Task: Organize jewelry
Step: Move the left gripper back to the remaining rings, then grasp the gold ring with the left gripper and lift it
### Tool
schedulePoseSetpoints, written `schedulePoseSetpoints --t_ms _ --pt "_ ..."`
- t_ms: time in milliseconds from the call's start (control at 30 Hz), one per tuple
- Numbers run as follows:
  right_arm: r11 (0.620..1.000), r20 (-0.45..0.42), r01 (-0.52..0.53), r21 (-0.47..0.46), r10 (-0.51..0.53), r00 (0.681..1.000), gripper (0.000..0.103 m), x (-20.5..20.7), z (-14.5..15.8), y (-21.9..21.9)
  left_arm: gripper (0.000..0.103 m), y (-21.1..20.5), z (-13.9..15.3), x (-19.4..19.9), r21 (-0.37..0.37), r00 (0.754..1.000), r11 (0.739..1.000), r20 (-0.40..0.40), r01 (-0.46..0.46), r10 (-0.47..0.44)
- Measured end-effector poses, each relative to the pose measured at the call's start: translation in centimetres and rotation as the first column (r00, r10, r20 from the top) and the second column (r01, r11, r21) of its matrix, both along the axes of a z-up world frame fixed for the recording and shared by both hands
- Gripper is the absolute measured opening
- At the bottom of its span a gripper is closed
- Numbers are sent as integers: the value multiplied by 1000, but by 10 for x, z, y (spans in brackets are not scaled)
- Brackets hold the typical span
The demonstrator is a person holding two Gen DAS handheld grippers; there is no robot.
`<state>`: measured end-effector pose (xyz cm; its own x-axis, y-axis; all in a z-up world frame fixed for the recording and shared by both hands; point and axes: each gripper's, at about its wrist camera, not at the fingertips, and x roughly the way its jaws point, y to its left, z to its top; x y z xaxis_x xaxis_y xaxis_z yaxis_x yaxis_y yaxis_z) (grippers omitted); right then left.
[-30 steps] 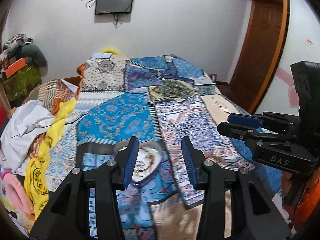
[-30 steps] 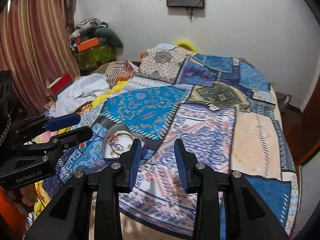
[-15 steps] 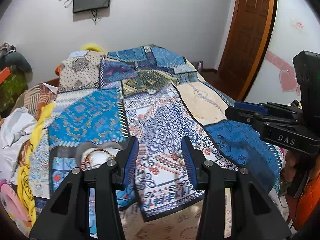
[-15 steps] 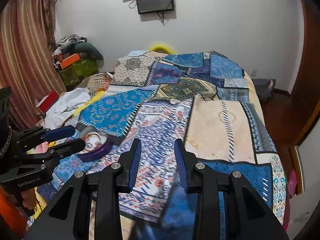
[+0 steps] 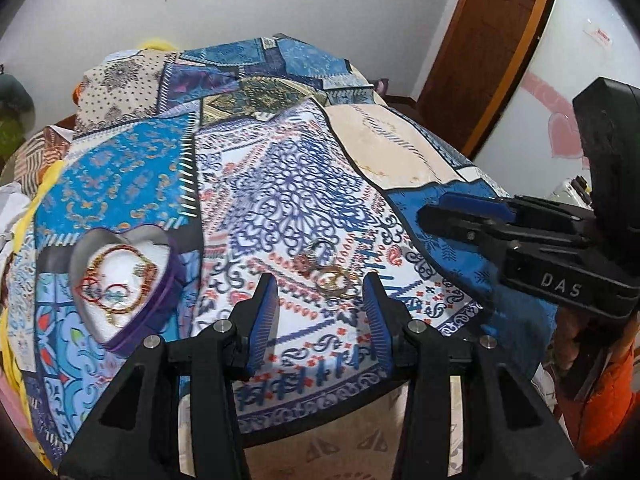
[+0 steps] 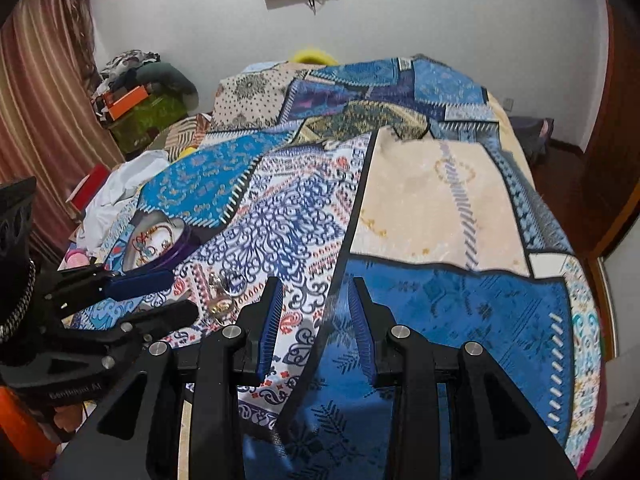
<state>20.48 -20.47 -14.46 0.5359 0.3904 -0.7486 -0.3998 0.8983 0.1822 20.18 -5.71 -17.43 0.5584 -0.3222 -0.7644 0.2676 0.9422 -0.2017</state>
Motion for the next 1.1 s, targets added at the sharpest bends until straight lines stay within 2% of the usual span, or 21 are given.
schedulePoseSetpoints --t_ms 167,267,400,467,700,967,1100 --pt "1000 -38 5 11 -4 999 31 -4 -11 -5 43 -7 -6 5 -17 1000 1000 -16 6 -6" --pt "1000 -54 10 11 -9 999 31 -6 -14 -7 32 -8 -12 10 -14 999 1000 -37 -7 7" --pt "1000 -61 3 14 -2 998 31 -11 -15 -8 28 -5 -15 13 -34 999 999 -46 -13 11" --pt "1000 -60 -2 11 3 998 31 -12 -15 -7 20 -4 -15 14 -48 999 999 -52 -7 5" --pt "999 -53 -34 -1 33 998 31 -14 -12 8 20 -1 -7 7 -56 1000 998 -19 -5 4" --pt "997 -32 -78 -8 78 996 31 -4 -6 32 20 32 18 -5 -58 995 995 62 -77 80" --pt "993 -32 -119 -9 118 992 31 0 -6 51 20 51 20 -8 -63 990 992 75 -111 115"
